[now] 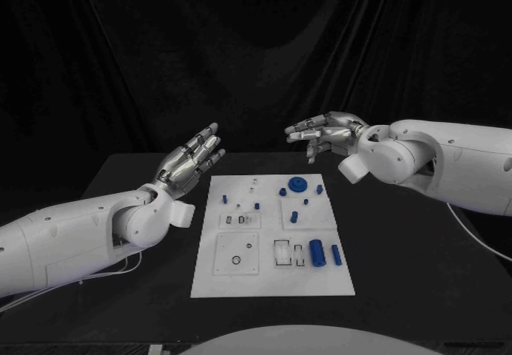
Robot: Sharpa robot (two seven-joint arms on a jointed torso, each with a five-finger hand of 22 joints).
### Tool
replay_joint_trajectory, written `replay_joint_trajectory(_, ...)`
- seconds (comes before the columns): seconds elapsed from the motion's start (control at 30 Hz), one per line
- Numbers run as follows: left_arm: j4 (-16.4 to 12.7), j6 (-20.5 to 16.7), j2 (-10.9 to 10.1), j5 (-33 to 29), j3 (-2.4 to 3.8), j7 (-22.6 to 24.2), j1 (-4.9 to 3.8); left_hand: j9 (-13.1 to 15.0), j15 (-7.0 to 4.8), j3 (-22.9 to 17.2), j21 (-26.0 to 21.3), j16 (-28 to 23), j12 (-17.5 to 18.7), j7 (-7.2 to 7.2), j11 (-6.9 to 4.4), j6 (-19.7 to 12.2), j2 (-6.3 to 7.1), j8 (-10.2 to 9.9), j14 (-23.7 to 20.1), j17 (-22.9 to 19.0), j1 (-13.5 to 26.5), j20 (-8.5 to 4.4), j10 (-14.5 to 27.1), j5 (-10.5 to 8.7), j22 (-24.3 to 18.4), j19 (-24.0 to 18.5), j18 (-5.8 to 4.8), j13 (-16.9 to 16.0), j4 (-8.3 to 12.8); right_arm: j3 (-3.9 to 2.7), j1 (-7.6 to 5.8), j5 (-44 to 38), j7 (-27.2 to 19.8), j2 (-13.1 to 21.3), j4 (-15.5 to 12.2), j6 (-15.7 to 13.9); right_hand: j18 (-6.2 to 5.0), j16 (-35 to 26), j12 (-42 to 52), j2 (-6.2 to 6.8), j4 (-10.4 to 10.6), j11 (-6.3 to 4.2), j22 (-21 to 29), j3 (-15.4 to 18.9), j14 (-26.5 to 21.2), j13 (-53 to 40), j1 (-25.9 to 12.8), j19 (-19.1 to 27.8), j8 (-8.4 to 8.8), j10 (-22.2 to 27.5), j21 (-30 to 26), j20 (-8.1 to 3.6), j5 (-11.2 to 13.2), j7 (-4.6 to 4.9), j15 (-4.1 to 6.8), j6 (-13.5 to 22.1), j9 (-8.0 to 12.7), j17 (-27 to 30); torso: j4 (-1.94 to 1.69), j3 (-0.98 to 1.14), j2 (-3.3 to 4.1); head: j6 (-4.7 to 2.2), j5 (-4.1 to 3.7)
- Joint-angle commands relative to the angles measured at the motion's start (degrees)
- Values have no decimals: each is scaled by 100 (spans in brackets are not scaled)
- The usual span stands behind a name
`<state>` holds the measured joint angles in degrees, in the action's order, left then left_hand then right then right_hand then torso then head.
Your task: Assemble the parts on the task board
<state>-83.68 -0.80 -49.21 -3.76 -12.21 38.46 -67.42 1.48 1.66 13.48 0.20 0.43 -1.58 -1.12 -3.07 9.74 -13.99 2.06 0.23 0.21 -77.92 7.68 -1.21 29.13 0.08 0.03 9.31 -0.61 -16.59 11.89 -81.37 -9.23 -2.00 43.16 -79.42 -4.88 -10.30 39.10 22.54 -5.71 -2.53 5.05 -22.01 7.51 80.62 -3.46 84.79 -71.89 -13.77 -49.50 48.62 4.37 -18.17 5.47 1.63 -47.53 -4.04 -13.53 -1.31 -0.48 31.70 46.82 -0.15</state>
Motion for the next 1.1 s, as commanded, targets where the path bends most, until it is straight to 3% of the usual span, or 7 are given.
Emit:
replay_joint_trajectory(0.03, -60, 142, -36, 310, 7, 91, -16, 5, 84, -37, -20, 42, -47, 17, 39, 37, 17, 17, 8, 10, -85, 85, 1, 74, -8, -3, 80, -6, 5, -1, -102, -3120, 911, -84, 82, 532, 8, 53, -293, 125, 135, -12, -325, 42, 159, -1, -14, -137, 166, -184, 294, -19, 288, -1, 9, -81, 16, -99, 8, -20, 82, 95, 102)
replay_joint_trajectory(0.3, -178, 240, -156, 361, 7, 4, -35, 7, 153, -64, -18, 63, -53, 24, 40, 54, 21, 18, 18, 16, -158, 167, 5, 176, -6, 0, 80, -6, 10, -1, -202, -7774, 873, -324, 167, 758, 301, 545, -916, 513, 469, -161, -2477, -255, 353, -15, -143, -681, 618, 129, 1704, -153, 923, -337, 147, 151, 24, -439, 31, -32, 170, 187, 138)
replay_joint_trajectory(0.37, -202, 245, -173, 364, 7, 40, -38, 8, 157, -104, -17, 63, -62, 44, 57, 64, 28, 19, 16, 15, -244, 186, 3, 331, -6, 0, 86, -7, 34, -1, -206, -8309, 773, -368, 190, 675, 316, 767, -1271, 1162, 1067, -100, -2673, -995, 242, -23, -308, -603, 786, 250, 1825, -93, 1102, -220, 97, 207, 26, -640, 23, -32, 188, 214, 127)
replay_joint_trajectory(0.43, -224, 248, -186, 367, 7, 83, -40, 15, 160, -127, -14, 77, -78, 70, 75, 109, 28, 30, 22, 20, -287, 190, -5, 409, -3, 4, 89, -11, 41, -1, -208, -8733, 648, -387, 194, 525, 336, 991, -1358, 1243, 1207, -114, -2828, -1119, 260, -17, -276, -609, 851, 248, 1915, -92, 1101, -290, 115, 262, 34, -949, -1, -29, 243, 189, 77)
replay_joint_trajectory(0.63, -252, 288, -220, 370, 7, 97, -43, 21, 147, -155, -14, 82, -99, 100, 99, 159, 34, 45, 24, 20, -343, 180, -18, 488, -3, 4, 92, -16, 46, -1, -193, -9319, 331, -388, 201, 134, 390, 1558, -1439, 1111, 1055, -61, -3238, -1363, 294, -26, 37, -661, 911, 43, 2168, -92, 692, -317, 96, 96, 21, -1729, -77, 8, 380, 94, -39)
replay_joint_trajectory(0.77, -264, 284, -257, 370, 7, 148, -43, 25, 142, -178, -8, 103, -132, 124, 122, 198, 38, 55, 33, 26, -387, 169, -38, 543, 1, 11, 93, -24, 47, -1, -154, -9437, 234, -387, 251, -23, 412, 1706, -1434, 1073, 991, -21, -3438, -1401, 284, -26, 34, -695, 939, -203, 2290, -60, 682, -312, 67, 24, 20, -1913, -201, 4, 355, 117, -159)
replay_joint_trajectory(1.1, -122, 565, -248, 371, 7, 171, -43, 19, 145, -223, 14, 132, -140, 120, 121, 181, 2, 45, 46, 32, -431, 186, -33, 522, 17, 38, 93, -21, 4, -1, 61, -9662, -104, -479, 576, -578, 409, 1669, -1517, 1145, 857, -53, -3553, -1537, 197, -16, 71, -662, 938, -743, 2341, -48, 555, -463, 71, -188, 10, -1821, -243, -69, 474, 23, -257)
